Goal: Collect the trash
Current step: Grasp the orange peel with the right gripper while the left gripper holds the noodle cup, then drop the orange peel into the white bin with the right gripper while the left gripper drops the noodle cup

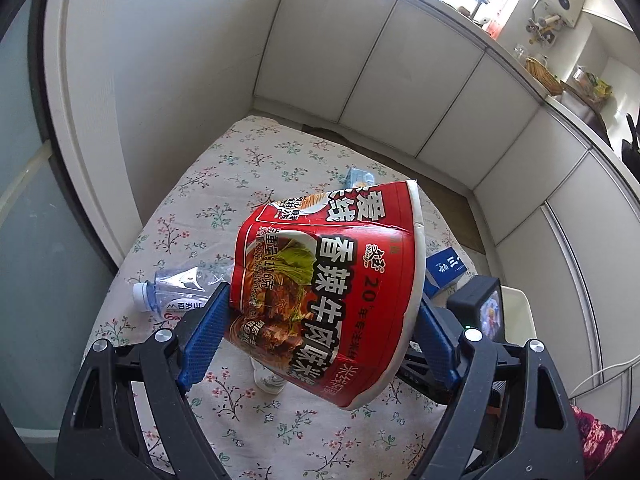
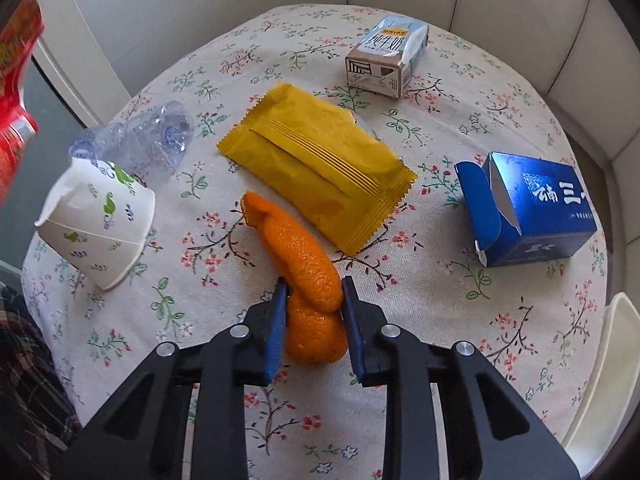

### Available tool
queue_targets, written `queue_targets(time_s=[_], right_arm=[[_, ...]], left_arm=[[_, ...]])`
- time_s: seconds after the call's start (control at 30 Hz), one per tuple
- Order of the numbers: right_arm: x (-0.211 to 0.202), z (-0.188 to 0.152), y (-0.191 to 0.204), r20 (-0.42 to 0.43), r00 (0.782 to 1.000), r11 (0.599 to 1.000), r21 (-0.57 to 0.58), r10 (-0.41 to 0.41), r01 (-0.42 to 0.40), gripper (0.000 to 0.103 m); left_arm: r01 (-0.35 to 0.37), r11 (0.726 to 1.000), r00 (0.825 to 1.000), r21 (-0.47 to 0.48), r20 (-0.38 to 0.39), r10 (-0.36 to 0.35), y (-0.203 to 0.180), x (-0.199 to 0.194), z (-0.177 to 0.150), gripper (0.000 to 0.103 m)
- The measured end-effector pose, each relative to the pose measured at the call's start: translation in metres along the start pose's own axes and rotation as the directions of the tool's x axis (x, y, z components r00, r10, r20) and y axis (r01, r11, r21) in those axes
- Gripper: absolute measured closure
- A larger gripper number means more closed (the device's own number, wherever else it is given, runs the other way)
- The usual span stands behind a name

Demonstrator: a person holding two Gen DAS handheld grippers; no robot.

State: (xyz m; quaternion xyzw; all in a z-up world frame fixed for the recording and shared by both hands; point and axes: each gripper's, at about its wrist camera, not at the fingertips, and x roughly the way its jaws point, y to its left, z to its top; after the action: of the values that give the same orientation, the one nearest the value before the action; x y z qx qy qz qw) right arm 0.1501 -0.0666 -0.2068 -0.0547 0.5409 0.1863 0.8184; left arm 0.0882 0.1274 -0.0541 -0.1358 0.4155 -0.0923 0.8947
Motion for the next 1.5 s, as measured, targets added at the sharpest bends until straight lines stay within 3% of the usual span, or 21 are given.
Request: queue_targets(time_s=[0.27,0.47,0.63,0.9,1.07,1.27,1.4,1.47,1.5], right_arm=[[-0.042,0.007,-0.002,0.13,0.992,0.998,0.058,0.005,-0.012,0.078],[-0.085,0.011,-0.014,0.243,0.97,0.993,0.117,-0.028,-0.001,0.078],[-0.116,0.008,-0.037,0.317,0.945,0.984,0.177,-0.085,0.03,0.078],[-0.155,-0.014,-0.098,0.365,0.902,0.94,0.322,-0.231,0.11,0.078],[-0.173,-0.041,-0.146,0.352,0.869,0.882,0.438,-0.348,0.176,0.078],[-0.184,-0.078,-0.208,0.256,0.823,0.751,0.599,-0.508,0.278,0.078],[-0.184,-0.104,-0.246,0.145,0.8,0.638,0.692,-0.582,0.338,0.075],[-0.186,-0.114,-0.259,0.115,0.793,0.598,0.723,-0.599,0.347,0.068],[-0.188,-0.12,-0.266,0.106,0.789,0.578,0.74,-0.605,0.344,0.054]], left_arm=[[-0.007,1.0,0.999,-0.018,0.033,0.008,-0.003,-0.007,0.006,0.022],[0.008,1.0,0.997,-0.003,0.07,-0.008,-0.024,-0.014,0.012,0.022],[0.033,0.999,0.994,0.028,0.103,-0.035,-0.05,-0.018,0.02,0.022],[0.081,0.993,0.989,0.086,0.119,-0.091,-0.1,-0.016,0.024,0.022],[0.11,0.987,0.987,0.118,0.104,-0.123,-0.133,-0.007,0.02,0.022],[0.139,0.976,0.986,0.167,0.069,-0.152,-0.17,0.008,0.013,0.022],[0.158,0.967,0.984,0.199,0.045,-0.17,-0.196,0.017,0.008,0.022],[0.167,0.961,0.984,0.219,0.032,-0.178,-0.212,0.024,0.005,0.022],[0.172,0.958,0.983,0.228,0.026,-0.182,-0.218,0.026,0.005,0.022]])
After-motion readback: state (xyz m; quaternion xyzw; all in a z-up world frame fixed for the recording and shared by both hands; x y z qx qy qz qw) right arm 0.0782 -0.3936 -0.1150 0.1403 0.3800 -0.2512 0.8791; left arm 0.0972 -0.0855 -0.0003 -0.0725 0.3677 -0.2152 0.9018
